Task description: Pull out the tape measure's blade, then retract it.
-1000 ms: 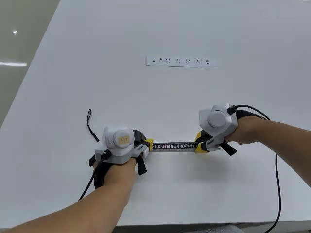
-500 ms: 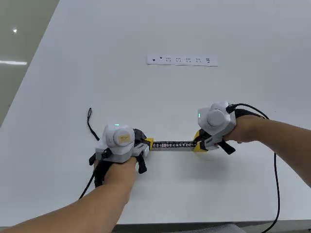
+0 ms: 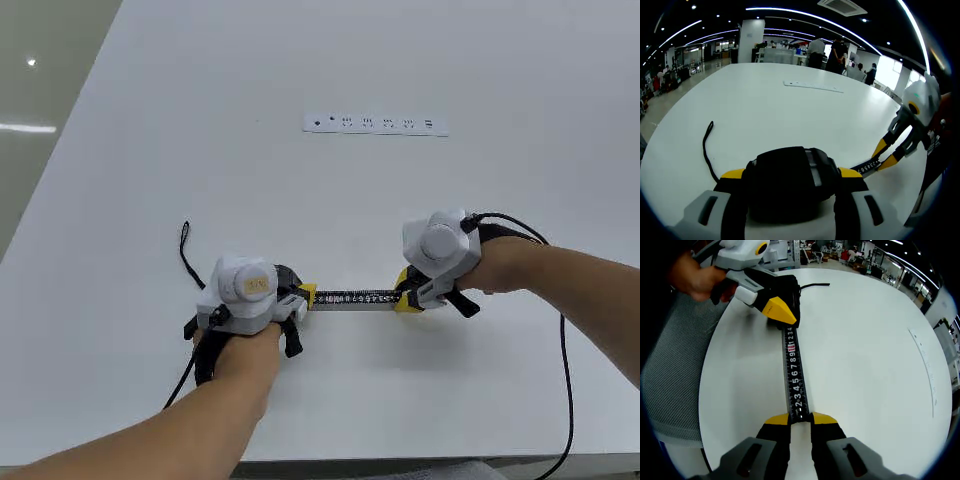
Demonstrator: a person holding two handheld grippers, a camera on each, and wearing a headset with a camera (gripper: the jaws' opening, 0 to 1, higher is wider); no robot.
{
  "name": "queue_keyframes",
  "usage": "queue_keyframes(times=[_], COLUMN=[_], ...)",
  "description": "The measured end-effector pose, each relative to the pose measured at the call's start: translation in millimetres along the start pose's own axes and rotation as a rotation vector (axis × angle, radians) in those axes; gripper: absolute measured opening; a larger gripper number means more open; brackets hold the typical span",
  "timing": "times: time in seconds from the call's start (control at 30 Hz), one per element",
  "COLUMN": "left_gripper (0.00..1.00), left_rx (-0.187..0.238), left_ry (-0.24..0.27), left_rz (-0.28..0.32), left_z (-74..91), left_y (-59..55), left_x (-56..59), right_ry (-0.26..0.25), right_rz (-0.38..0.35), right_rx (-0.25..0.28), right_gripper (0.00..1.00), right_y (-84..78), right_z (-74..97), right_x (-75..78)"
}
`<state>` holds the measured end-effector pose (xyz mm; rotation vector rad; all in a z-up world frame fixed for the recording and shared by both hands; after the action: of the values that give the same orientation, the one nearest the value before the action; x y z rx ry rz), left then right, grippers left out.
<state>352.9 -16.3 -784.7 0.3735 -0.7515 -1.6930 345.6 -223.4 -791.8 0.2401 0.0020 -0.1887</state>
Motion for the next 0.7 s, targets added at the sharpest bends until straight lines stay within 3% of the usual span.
queue_keyframes(times=[0.7], left_gripper=[0.68], left_rx=[0.003], left_ry=[0.000], left_rz=[-0.003], left_z=[-0.4], left_y=[1.1], left_x=[-0.4], right_ry=[0.005], right_rz=[0.006], right_rx=[0.006], right_gripper=[0.14], right_y=[8.1], right_z=[-1.7], right_x=[0.0])
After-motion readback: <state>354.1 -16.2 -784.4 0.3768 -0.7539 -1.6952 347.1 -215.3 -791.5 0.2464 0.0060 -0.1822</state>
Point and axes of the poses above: the centre of the closed fingertips' face, and the gripper's own axes: z roughly backward along the fingers, x roughly to its right, y roughly out of its top, the point moved 5 cm from there along z, roughly backward along the fingers, and after that the axes turned 10 degrees about -x, right-handed, at the moved point
